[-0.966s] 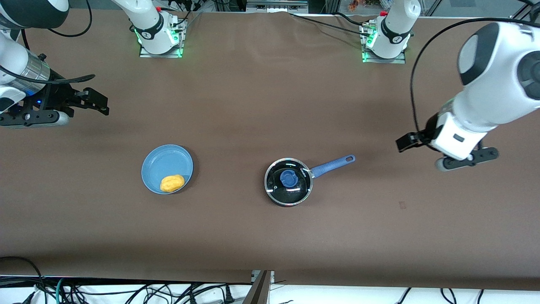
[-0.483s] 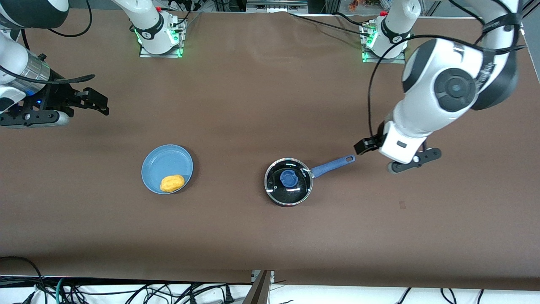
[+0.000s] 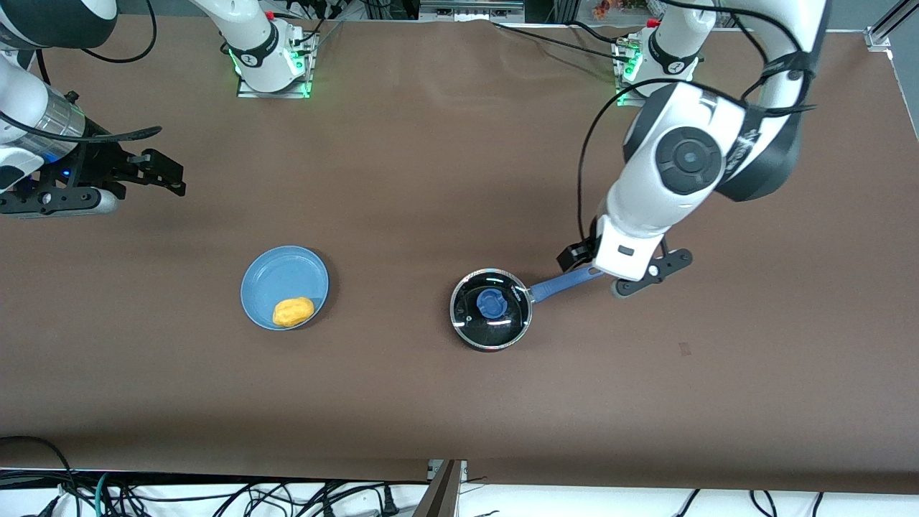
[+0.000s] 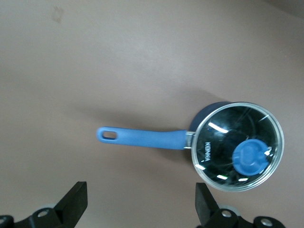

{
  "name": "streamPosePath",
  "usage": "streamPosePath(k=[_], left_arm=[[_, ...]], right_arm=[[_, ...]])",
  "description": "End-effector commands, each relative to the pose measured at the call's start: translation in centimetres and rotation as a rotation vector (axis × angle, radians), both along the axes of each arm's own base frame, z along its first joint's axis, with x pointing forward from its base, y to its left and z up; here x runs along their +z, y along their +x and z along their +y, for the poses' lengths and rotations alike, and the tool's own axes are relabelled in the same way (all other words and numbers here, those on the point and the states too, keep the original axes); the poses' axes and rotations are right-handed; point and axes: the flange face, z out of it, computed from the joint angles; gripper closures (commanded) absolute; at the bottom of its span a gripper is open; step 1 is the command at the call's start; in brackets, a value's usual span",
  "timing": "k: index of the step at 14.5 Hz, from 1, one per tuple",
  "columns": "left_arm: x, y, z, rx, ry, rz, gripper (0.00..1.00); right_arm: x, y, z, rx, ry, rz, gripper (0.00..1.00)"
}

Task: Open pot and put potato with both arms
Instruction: 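Lower the left gripper onto the lid knob while the right gripper reaches the potato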

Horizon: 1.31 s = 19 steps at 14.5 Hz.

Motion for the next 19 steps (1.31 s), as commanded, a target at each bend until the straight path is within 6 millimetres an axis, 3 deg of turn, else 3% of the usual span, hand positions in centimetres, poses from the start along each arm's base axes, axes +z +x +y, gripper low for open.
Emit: streamPosePath(k=[1, 4, 7, 9, 10, 14, 17, 19], left_arm=[[-2.0, 0.3, -2.9, 0.076, -0.017, -0.017, 0.0], [-2.8, 0.4, -4.6, 0.137, -0.031, -0.034, 0.0], [-4.4, 1.2, -7.2, 0.195, -0.038, -0.035, 0.0], [-5.3, 1.5, -8.5, 0.222, -0.023, -0.047, 0.0], [-5.6, 1.4, -9.2, 0.234, -0.013, -0.055, 0.0], [-6.8, 1.3, -11.1, 0.261, -0.01, -0.059, 0.0], [-7.8, 1.5, -12.4, 0.291, -0.028, -0.073, 0.0], [-9.1, 1.8, -13.2, 0.349, -0.045, -0.108, 0.0]], right_arm=[[0.8, 0.0, 0.0, -0.007, -0.006, -0.005, 0.0], [0.7, 0.3, 0.0, 0.007, 0.0, -0.012, 0.0], [-1.2, 1.8, 0.2, -0.009, 0.012, -0.018, 0.0], [-9.3, 4.5, 1.4, 0.022, -0.021, 0.096, 0.0], [-11.2, 5.1, 1.3, 0.009, -0.029, 0.131, 0.0], [-12.5, 6.0, 1.2, 0.026, -0.033, 0.086, 0.0], [-17.7, 8.2, 1.8, 0.004, -0.016, 0.053, 0.0], [-20.0, 9.2, 2.4, 0.005, -0.011, 0.02, 0.0]])
